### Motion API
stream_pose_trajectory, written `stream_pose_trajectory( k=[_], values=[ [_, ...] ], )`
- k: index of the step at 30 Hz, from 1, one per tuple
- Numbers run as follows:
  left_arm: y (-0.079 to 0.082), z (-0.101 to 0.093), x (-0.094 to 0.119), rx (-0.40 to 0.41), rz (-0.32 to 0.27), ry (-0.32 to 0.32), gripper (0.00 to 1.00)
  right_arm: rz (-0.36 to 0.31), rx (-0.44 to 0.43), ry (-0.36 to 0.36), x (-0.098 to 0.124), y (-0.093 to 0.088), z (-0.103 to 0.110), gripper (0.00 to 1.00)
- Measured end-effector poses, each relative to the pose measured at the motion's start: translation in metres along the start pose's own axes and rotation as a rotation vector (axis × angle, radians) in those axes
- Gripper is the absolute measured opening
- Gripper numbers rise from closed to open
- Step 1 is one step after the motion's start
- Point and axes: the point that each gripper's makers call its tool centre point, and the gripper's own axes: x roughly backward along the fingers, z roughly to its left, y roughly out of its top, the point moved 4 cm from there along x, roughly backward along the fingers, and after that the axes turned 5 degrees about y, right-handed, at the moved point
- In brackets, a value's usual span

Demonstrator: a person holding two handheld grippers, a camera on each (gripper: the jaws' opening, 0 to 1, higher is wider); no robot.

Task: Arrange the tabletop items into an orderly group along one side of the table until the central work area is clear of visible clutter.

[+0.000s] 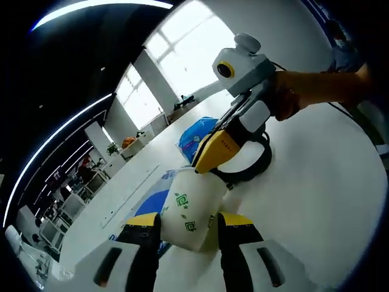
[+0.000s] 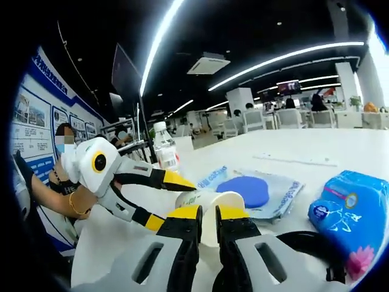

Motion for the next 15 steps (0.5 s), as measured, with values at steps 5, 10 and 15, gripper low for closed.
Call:
stream_pose_trajectory(
  k=[5, 10, 15],
  values=[
    [-0.001, 0.002, -0.001, 0.011, -0.002, 0.009, 0.36, 0.003, -0.024, 0.016, -0.001, -0.003, 0.0, 0.08],
    [-0.002, 0.003, -0.001, 0.028, -0.009, 0.018, 0.35, 0.017, -0.015, 0.028, -0.004, -0.005, 0.003, 0.03],
    [-0.004, 0.008, 0.002, 0.039, -0.001, 0.034, 0.34, 0.018, 0.02, 0.04, -0.008, 0.004, 0.01, 0.03]
  ],
)
